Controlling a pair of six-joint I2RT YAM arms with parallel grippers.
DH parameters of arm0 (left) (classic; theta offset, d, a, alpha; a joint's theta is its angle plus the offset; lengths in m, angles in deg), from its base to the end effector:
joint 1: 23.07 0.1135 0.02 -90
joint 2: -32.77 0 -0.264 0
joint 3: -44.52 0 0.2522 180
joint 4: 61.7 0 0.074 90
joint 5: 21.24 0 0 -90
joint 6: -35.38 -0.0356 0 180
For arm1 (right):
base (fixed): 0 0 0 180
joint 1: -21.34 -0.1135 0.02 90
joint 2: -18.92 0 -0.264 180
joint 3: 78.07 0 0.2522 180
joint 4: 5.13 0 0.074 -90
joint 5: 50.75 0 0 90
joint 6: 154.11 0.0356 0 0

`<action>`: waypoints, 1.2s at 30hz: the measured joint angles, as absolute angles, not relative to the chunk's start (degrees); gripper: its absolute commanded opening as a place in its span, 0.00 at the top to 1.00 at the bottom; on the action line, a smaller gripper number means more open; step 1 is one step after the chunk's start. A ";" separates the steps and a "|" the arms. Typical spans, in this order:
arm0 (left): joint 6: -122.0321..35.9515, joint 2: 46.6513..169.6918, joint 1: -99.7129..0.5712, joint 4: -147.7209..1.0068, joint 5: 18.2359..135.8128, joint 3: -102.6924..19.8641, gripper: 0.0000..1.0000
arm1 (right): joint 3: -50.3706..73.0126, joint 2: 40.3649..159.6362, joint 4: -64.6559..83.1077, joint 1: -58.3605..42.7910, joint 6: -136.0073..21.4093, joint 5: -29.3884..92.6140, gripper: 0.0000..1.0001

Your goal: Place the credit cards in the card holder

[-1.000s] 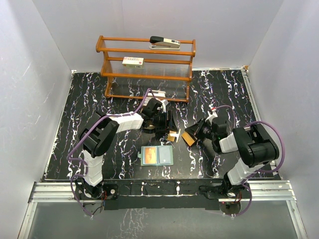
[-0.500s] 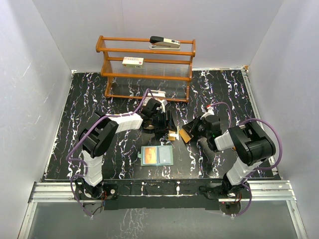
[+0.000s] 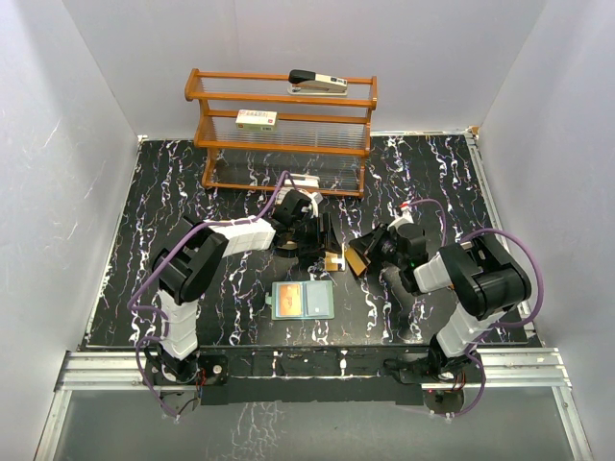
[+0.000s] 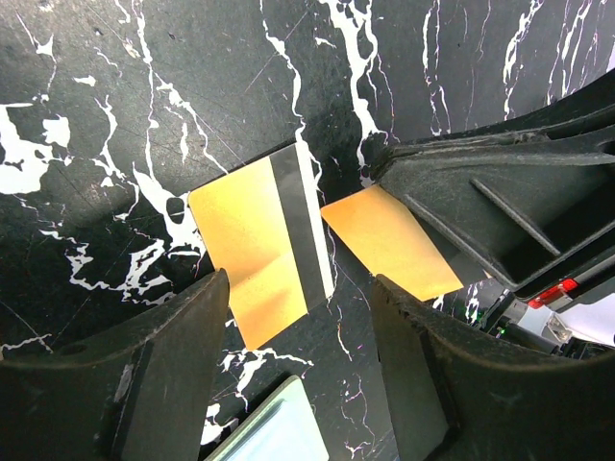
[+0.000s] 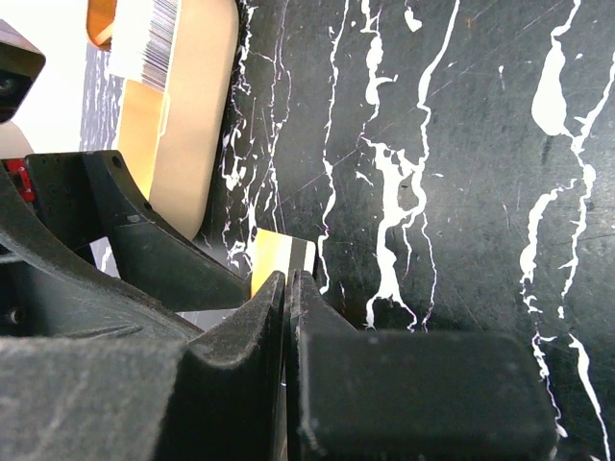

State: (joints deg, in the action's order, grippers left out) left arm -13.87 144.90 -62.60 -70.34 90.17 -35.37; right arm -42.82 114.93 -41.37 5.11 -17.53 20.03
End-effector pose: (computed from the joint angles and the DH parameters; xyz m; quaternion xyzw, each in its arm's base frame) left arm 0.3109 -0.2734 0.1534 0.0677 0.8945 -0.3924 0.2033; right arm 0.2548 0.0864 0.1113 0.1300 0.8240 0.3977 0.3820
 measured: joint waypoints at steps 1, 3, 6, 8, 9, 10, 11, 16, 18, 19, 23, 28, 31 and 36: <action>-13.87 144.88 -62.62 -70.34 90.15 -35.37 0.39 | -42.84 114.84 -41.39 5.18 -17.37 19.99 1.00; -13.87 144.86 -62.62 -70.34 90.17 -35.37 0.39 | -42.90 114.51 -41.67 5.31 -17.15 19.97 1.00; -13.87 144.84 -62.62 -70.34 90.17 -35.37 0.39 | -43.34 113.92 -42.77 5.33 -16.87 19.86 1.00; -13.87 144.84 -62.62 -70.34 90.17 -35.37 0.39 | -43.41 113.79 -43.49 5.33 -16.13 19.81 1.00; -13.85 144.84 -62.62 -70.34 90.17 -35.37 0.39 | -43.43 113.79 -43.92 5.35 -15.82 19.81 1.00; -13.85 144.82 -62.62 -70.34 90.17 -35.35 0.38 | -43.43 113.77 -44.27 5.35 -15.54 19.81 1.00; -13.85 144.82 -62.62 -70.34 90.17 -35.37 0.38 | -43.43 113.77 -44.56 5.38 -15.30 19.77 1.00; -13.78 144.75 -62.62 -70.34 90.19 -35.35 0.38 | -43.43 113.77 -46.09 5.38 -14.01 19.13 1.00; -13.74 144.75 -62.62 -70.34 90.24 -35.35 0.38 | -43.47 113.79 -46.85 5.38 -12.96 18.41 1.00; -13.71 144.75 -62.62 -70.31 90.24 -35.35 0.37 | -43.76 113.81 -47.81 5.35 -12.28 17.87 1.00; -13.61 144.57 -62.62 -69.46 90.37 -34.80 0.37 | -47.08 115.41 -52.47 5.22 -9.05 15.81 1.00; -13.50 144.40 -62.62 -68.85 90.39 -34.35 0.38 | -48.35 120.65 -55.79 5.20 -5.99 14.00 1.00; -13.50 144.09 -62.62 -68.13 90.39 -33.69 0.37 | -48.35 123.12 -58.26 5.18 -4.54 13.58 1.00; -13.52 144.07 -62.62 -67.93 90.41 -33.58 0.37 | -48.02 126.40 -63.81 5.18 -1.61 12.82 1.00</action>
State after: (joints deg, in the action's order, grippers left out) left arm -13.52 144.07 -62.62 -67.93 90.41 -33.58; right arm -48.02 126.40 -63.81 5.18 -1.61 12.82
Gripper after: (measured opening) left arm 0.622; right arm 0.008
